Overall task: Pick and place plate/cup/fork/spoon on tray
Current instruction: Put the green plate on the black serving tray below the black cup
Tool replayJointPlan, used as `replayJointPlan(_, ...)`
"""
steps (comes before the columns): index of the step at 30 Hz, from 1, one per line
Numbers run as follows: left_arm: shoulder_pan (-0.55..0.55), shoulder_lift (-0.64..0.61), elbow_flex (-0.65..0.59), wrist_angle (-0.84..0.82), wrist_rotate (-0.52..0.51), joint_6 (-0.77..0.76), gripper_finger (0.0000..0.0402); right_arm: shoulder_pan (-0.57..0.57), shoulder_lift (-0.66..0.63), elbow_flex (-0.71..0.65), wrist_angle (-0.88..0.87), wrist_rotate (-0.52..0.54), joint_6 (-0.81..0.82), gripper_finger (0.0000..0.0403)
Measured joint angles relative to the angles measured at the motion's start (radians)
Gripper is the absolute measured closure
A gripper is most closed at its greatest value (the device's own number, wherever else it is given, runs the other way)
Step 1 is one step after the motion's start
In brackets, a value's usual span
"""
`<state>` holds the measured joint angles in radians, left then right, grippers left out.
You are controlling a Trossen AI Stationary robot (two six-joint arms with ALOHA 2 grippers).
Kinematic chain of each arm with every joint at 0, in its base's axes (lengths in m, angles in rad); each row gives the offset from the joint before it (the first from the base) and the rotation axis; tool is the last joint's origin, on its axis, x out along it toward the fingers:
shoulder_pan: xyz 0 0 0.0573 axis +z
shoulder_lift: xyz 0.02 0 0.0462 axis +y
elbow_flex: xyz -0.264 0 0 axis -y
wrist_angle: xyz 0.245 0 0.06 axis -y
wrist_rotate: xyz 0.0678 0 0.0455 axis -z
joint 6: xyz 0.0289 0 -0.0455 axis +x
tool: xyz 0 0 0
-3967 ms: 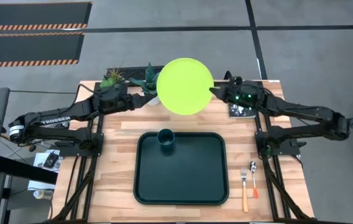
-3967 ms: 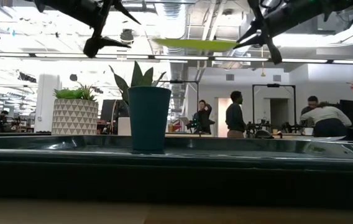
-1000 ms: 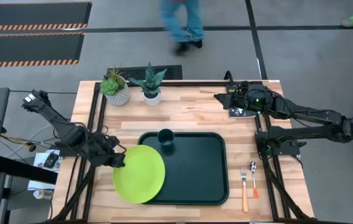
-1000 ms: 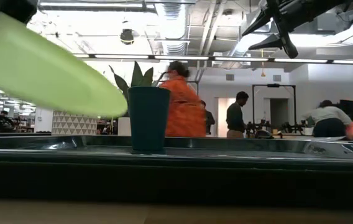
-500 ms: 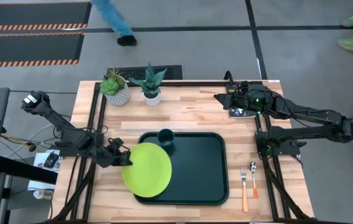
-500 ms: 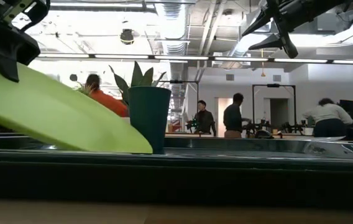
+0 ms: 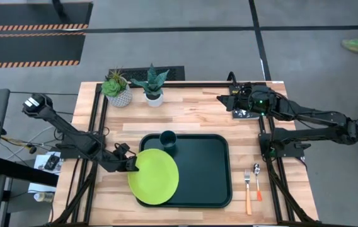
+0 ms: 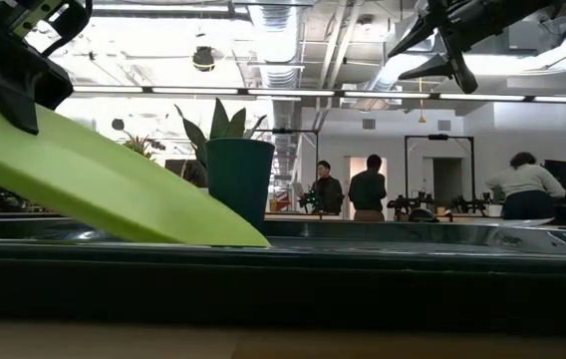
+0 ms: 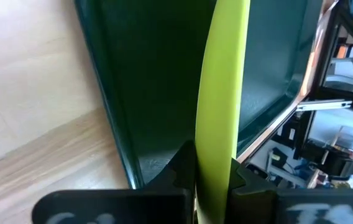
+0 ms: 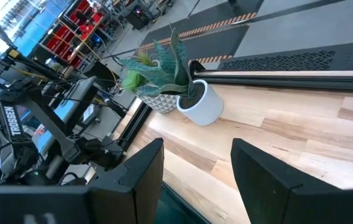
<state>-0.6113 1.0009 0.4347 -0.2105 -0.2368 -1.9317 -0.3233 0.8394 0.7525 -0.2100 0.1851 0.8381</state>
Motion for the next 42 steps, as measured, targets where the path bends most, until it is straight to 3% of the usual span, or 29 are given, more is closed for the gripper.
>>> replayJointPlan(30, 0.019, 0.021, 0.0, 0.035, -0.033, -0.021, 0.0399, 0.001, 0.0, 0.0, -0.018, -0.001, 0.001, 0.0193)
replayJointPlan(35, 0.031, 0.021, 0.0, 0.035, -0.033, -0.017, 0.0357, 0.001, 0.0, 0.0, -0.018, -0.001, 0.001, 0.0193)
replayJointPlan(42, 0.052, 0.021, 0.0, 0.038, -0.029, -0.011, 0.0253, 0.001, 0.0, 0.0, -0.017, -0.001, -0.001, 0.0193)
